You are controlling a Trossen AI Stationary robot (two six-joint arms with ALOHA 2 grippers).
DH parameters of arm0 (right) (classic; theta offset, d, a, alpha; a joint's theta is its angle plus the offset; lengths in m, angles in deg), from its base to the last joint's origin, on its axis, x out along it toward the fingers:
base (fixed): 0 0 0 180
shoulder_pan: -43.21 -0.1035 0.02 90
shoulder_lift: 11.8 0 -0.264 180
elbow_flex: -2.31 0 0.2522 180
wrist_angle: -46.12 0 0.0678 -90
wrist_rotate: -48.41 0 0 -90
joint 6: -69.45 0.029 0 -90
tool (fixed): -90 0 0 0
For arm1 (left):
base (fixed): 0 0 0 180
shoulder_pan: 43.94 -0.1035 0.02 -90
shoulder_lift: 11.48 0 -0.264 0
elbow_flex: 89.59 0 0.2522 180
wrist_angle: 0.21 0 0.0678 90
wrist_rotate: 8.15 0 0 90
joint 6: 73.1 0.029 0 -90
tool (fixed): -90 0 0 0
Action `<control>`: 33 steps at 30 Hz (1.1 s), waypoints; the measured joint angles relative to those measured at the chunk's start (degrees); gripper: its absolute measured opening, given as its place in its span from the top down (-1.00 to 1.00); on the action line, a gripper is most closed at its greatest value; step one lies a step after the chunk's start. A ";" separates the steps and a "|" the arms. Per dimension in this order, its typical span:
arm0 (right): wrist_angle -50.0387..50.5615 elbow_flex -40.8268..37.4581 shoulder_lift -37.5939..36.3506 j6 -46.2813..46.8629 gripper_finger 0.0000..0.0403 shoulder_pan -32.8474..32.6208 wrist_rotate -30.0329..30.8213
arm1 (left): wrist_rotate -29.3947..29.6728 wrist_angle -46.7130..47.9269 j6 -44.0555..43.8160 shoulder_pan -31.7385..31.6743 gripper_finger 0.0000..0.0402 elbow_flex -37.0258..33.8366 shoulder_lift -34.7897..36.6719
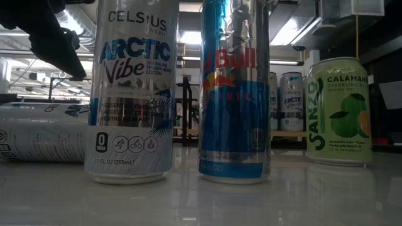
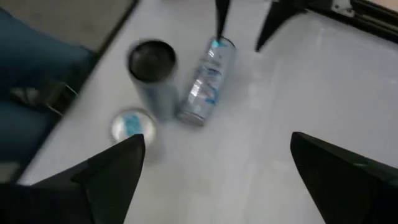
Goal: Place canned beverage on shelf
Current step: Put the blue soda can on the shelf aligned with the other blue soda cans
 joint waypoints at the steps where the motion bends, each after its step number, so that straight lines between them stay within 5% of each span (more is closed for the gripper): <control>1: -1.17 -0.71 -0.01 1.55 -0.95 -0.63 -0.01 | -0.01 -0.44 0.00 -0.02 -0.41 0.00 -0.36; 10: -11.71 -6.46 0.05 16.79 -0.95 -5.93 1.90 | 0.00 -3.02 -0.02 -0.02 -0.41 0.00 -1.28; 23: -17.49 -11.19 0.47 39.33 -0.95 -13.22 25.12 | 0.00 -3.49 -0.06 -0.04 -0.41 0.00 -1.28; 33: -21.22 -11.17 6.97 45.99 -0.95 -16.46 28.95 | 0.00 -3.96 -0.13 -0.04 -0.41 0.00 -1.28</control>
